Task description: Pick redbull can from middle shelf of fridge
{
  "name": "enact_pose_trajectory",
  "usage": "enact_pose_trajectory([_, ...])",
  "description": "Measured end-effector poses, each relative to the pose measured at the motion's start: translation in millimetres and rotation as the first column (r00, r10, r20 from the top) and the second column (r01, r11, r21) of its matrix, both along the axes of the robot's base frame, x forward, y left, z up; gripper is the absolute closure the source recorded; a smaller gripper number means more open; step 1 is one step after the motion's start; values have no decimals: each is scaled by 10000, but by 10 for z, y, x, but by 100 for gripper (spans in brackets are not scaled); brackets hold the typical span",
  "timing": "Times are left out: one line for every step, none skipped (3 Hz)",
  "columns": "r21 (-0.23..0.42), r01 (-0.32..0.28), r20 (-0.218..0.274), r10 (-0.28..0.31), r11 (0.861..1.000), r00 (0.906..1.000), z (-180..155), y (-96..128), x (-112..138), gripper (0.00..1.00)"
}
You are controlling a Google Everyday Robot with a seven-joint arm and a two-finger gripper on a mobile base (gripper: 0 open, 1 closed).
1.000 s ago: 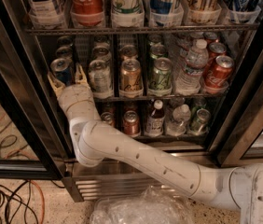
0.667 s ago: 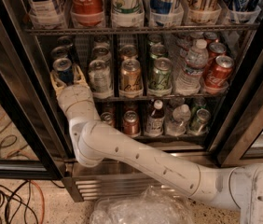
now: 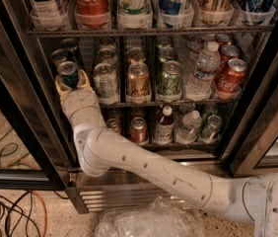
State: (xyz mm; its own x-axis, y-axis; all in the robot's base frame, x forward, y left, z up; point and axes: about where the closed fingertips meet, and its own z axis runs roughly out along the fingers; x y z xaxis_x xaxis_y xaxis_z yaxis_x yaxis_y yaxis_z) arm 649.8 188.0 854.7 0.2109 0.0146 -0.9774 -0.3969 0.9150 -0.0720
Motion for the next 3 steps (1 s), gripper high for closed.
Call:
enact_pose_trajectory([9, 0, -6, 0, 10000, 10000, 1, 0, -1, 100])
enact_pose_trajectory([275, -21, -95, 24, 9996, 10000, 47, -18, -33, 100])
enact_pose_trajectory([319, -35, -40, 37, 9995, 10000, 161, -60, -74, 100])
